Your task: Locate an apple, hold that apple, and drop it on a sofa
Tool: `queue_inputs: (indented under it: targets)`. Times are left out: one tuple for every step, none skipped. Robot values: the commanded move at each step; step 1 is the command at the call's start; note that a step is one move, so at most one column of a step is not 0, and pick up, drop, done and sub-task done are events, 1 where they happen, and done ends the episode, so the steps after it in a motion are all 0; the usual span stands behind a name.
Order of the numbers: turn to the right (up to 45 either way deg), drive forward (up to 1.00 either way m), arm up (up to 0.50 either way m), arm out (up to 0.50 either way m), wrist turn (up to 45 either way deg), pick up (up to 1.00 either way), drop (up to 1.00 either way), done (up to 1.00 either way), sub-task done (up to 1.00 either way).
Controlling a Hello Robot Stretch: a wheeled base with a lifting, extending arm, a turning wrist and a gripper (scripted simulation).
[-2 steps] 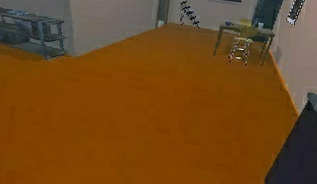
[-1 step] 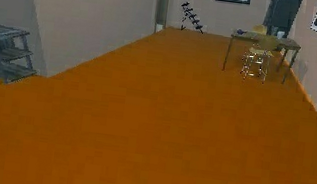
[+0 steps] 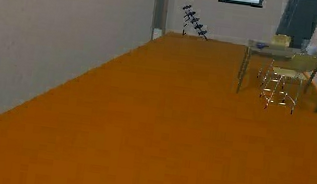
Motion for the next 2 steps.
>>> queue_inputs:
  targets:
    - [0.0, 1.0, 0.0, 0.0, 0.0, 0.0, 0.0, 0.0, 0.0]
    - [3.0, 0.0, 0.0, 0.0, 0.0, 0.0, 0.0, 0.0, 0.0]
